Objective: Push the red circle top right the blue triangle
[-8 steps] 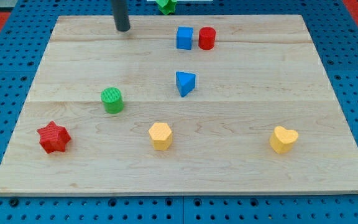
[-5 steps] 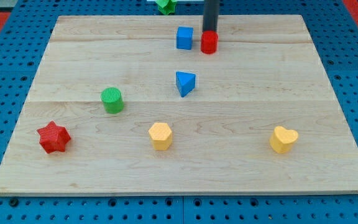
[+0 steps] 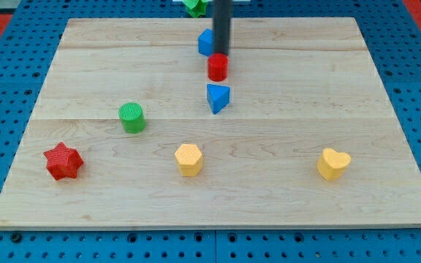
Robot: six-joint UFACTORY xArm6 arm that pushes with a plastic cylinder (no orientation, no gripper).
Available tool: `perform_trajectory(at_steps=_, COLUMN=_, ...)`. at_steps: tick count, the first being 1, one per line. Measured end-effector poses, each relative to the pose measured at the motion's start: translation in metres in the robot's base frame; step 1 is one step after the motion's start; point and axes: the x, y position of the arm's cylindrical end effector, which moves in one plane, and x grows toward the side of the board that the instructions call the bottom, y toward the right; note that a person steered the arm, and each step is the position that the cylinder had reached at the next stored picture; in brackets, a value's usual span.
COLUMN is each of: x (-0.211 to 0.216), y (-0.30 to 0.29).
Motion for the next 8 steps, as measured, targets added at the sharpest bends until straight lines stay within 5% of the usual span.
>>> perform_trajectory(at_steps=1, x=0.024, y=-0.064)
perform_trajectory(at_steps=3, x=0.005, y=0.008)
perform_trajectory(at_steps=6, x=0.048, y=0.131)
perform_trajectory(at_steps=7, x=0.105, y=0.156)
perform_trajectory(at_steps=8, x=0.150, y=0.099)
